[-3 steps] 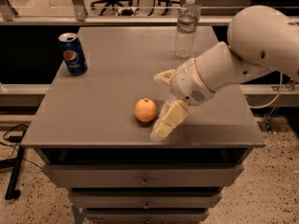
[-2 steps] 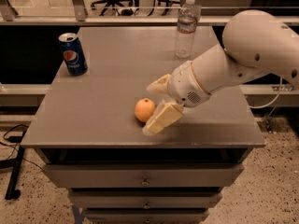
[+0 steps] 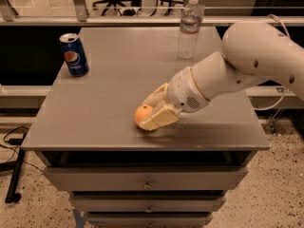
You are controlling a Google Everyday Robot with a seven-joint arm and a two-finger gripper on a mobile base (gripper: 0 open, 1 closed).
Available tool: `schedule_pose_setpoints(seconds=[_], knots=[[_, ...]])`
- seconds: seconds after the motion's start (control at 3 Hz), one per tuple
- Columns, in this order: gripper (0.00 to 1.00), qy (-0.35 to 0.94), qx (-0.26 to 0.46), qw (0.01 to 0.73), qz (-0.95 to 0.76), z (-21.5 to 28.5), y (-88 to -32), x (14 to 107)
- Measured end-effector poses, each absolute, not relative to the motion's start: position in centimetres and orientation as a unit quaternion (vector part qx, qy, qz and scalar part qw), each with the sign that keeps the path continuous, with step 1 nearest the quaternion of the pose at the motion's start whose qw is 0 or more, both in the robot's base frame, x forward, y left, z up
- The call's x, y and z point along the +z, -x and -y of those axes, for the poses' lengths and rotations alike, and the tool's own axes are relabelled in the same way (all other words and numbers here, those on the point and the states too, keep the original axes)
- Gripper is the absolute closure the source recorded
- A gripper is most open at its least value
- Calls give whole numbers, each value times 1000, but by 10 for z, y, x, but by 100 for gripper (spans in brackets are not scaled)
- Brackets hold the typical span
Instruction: Move orange near water bottle
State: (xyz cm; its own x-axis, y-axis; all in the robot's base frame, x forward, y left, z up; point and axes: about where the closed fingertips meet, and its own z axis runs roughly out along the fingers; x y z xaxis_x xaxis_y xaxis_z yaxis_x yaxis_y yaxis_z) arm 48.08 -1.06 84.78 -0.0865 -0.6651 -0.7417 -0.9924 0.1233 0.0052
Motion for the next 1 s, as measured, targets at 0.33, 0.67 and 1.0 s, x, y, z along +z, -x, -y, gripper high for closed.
schedule_pose_setpoints(seconds=[0.33,0.67,1.0], knots=[[99,598,272,304,-690,13,-483,848],[100,574,257,326,-705,47,-499,877],[100,549,218,378,-713,95,-528,936]])
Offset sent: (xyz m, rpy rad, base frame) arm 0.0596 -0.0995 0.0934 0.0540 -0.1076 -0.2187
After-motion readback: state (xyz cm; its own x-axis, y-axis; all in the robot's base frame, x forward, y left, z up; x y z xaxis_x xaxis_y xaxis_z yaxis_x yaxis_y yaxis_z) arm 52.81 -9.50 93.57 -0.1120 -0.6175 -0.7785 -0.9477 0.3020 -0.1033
